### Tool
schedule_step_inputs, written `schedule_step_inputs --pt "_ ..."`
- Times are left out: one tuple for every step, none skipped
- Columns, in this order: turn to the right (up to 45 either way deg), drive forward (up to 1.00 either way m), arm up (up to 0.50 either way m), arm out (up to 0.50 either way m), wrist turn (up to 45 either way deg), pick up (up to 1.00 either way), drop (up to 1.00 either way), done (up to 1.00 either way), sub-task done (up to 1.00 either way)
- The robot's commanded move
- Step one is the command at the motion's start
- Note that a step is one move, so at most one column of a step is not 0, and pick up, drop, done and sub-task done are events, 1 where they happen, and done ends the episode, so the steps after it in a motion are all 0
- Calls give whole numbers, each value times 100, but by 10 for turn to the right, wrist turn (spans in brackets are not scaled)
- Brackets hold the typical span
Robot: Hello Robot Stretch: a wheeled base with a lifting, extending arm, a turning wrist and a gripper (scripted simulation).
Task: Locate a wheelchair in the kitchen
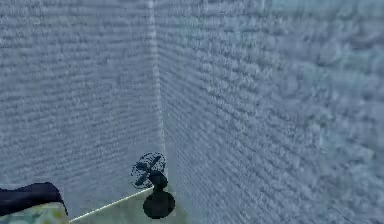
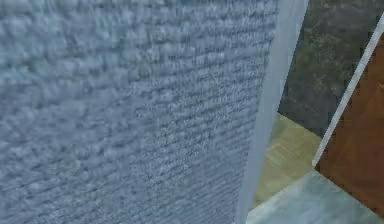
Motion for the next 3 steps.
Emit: schedule_step_inputs --pt "450 0 0 0 0 0 0 0 0" --pt "450 0 0 0 0 0 0 0 0" --pt "450 0 0 0 0 0 0 0 0"
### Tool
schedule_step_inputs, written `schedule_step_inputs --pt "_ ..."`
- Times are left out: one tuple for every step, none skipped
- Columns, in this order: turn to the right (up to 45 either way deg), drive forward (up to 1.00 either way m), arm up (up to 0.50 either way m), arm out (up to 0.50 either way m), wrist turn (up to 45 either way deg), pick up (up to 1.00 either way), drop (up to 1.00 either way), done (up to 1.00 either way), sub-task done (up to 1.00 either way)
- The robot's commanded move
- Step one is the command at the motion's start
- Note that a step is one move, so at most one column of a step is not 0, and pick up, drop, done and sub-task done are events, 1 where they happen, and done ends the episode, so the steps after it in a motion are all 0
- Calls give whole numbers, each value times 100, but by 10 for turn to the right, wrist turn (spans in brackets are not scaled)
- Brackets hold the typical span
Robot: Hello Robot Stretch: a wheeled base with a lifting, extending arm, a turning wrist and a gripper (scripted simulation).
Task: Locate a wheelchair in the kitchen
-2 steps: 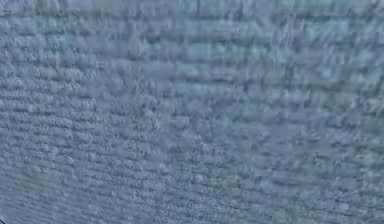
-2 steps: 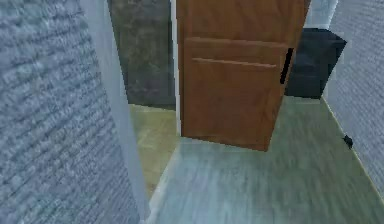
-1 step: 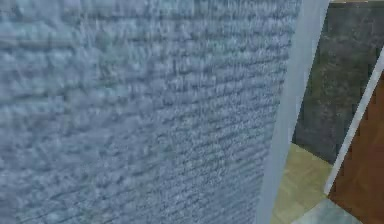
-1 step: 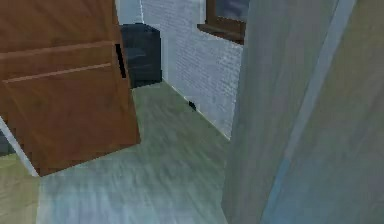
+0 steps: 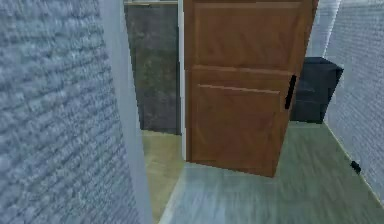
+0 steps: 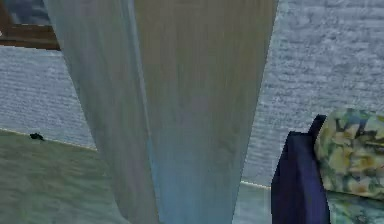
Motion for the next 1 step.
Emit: schedule_step_inputs --pt "390 0 0 0 0 0 0 0 0"
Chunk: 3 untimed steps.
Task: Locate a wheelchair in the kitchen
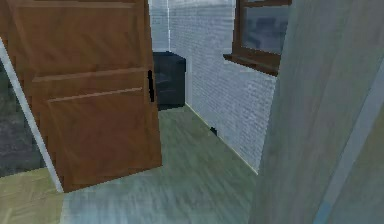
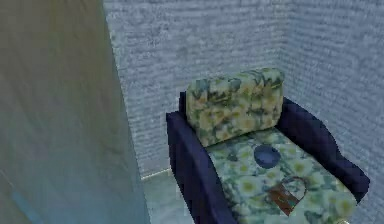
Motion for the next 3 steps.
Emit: schedule_step_inputs --pt "0 85 0 0 0 0 0 0 0" --pt "0 60 0 0 0 0 0 0 0" --pt "-180 0 0 0 0 0 0 0 0"
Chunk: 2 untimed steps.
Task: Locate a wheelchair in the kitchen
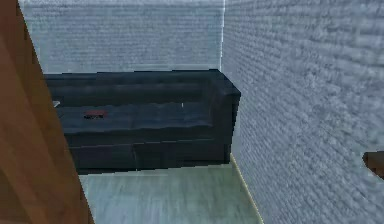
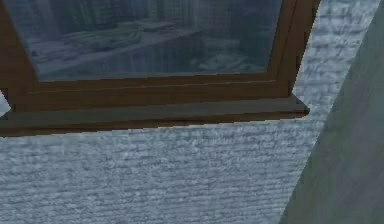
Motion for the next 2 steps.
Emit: schedule_step_inputs --pt "0 30 0 0 0 0 0 0 0" --pt "-300 0 0 0 0 0 0 0 0"
